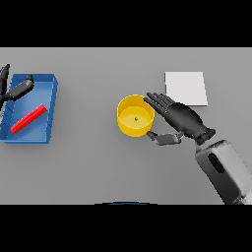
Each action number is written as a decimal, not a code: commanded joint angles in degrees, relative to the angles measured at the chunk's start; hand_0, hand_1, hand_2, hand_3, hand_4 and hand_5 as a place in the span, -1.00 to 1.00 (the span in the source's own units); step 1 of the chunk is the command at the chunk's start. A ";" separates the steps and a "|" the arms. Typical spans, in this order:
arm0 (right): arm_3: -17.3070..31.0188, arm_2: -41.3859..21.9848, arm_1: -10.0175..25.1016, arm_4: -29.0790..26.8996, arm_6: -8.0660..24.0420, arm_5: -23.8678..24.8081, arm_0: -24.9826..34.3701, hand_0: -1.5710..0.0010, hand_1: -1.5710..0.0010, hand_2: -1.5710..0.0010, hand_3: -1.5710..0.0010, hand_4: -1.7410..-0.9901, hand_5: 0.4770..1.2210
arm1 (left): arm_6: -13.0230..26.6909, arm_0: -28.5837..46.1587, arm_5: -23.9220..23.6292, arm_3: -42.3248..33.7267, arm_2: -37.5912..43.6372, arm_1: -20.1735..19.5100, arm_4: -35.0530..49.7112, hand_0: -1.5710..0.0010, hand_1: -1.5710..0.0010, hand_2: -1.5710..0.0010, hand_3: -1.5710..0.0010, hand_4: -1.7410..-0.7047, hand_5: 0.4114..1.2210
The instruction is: Pick up the red beaker and tilt it to pour out 1 green nut into yellow bowl. Pick up the yellow bowl and place it on the metallic measuring scale.
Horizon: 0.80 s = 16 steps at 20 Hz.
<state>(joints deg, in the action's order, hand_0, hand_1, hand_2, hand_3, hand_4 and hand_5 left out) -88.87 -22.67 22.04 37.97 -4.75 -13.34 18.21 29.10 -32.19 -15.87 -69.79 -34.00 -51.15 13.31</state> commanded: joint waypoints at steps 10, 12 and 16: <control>10.93 -7.39 -0.27 4.11 -4.63 -7.50 11.51 1.00 1.00 1.00 1.00 0.29 -0.44 | 0.48 -1.56 0.47 0.90 -0.33 0.74 -0.32 1.00 1.00 1.00 1.00 0.83 -0.24; 14.04 -8.46 -1.53 4.52 -4.61 -8.35 13.24 1.00 1.00 1.00 1.00 0.32 -0.44 | 0.37 -1.14 0.41 0.34 -0.22 0.55 0.03 1.00 1.00 1.00 1.00 0.83 -0.23; 17.66 -10.42 -1.93 5.32 -6.44 -10.11 14.88 1.00 1.00 1.00 1.00 0.28 -0.46 | 0.29 -1.61 0.46 -0.02 -0.42 0.62 -0.28 1.00 1.00 1.00 1.00 0.82 -0.21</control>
<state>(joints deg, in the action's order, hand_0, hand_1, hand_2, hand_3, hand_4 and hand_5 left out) -71.19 -33.09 20.15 43.31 -11.10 -23.47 33.06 29.30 -33.80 -15.42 -69.83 -34.41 -50.53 13.02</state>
